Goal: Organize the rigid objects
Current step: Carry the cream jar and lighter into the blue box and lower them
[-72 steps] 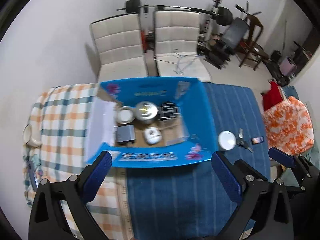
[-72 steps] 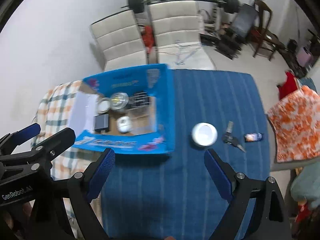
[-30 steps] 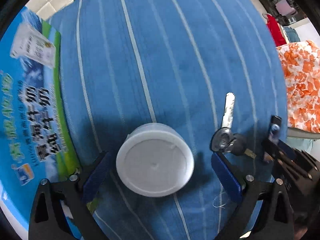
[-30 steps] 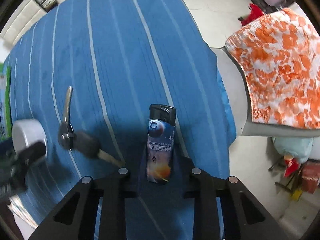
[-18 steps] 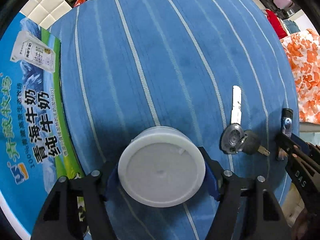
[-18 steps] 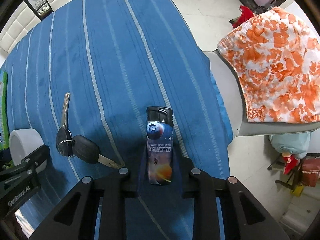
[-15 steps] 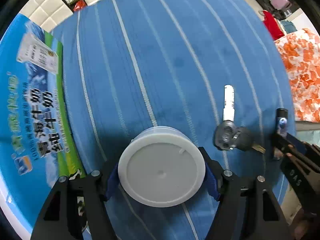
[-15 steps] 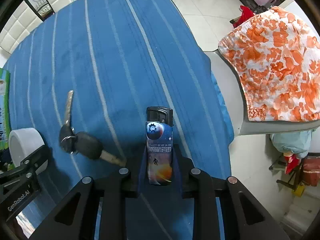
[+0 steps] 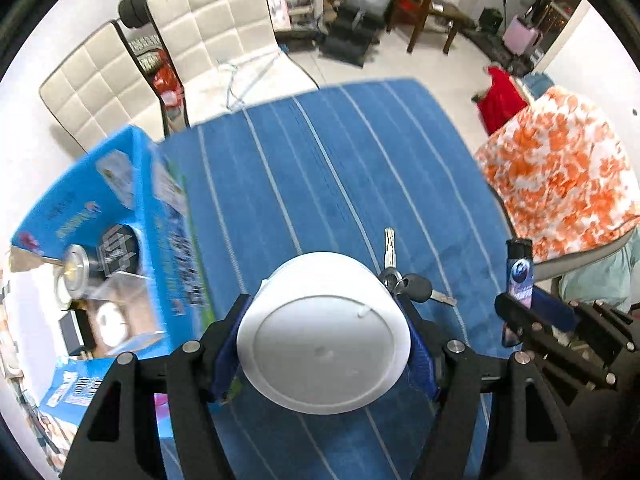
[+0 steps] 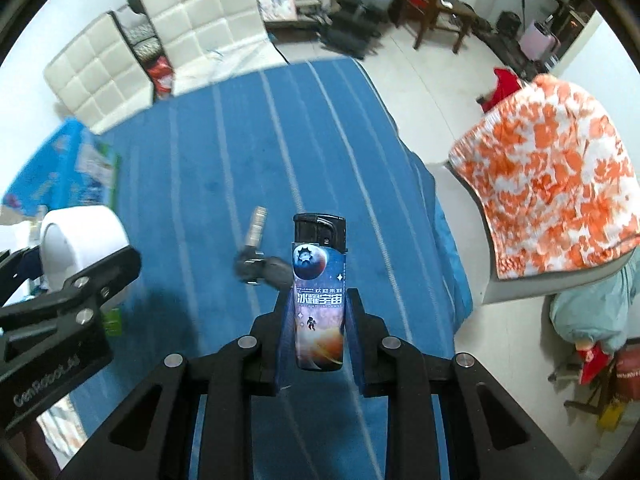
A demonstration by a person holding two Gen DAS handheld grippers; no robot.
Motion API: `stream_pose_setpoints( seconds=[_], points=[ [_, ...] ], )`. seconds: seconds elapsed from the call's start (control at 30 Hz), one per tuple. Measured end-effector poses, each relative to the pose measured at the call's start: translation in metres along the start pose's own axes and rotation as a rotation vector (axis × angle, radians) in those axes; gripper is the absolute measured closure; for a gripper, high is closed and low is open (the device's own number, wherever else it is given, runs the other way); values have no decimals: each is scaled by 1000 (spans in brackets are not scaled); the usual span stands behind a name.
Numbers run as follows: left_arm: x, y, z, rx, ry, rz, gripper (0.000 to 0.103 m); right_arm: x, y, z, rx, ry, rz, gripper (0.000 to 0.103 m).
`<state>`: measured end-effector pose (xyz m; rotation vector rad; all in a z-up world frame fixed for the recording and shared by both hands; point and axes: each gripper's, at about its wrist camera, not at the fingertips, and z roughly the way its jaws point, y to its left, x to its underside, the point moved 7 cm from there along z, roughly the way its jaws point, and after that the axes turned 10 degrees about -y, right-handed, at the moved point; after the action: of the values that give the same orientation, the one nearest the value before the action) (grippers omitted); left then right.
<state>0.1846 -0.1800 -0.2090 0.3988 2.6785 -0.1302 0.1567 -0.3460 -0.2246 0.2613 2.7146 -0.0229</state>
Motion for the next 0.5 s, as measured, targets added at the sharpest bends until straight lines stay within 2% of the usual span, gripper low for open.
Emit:
stream_pose_setpoints(
  seconds=[0.03, 0.13, 0.5],
  points=[
    [-10, 18, 2, 1, -12, -3, 35, -2, 5, -8, -10, -13, -5, 76],
    [-23, 34, -10, -4, -51, -13, 35, -7, 25, -33, -47, -53, -25, 76],
    [-20, 99, -82, -65, -172, -62, 36, -18, 122, -112, -155, -178, -129, 76]
  ],
)
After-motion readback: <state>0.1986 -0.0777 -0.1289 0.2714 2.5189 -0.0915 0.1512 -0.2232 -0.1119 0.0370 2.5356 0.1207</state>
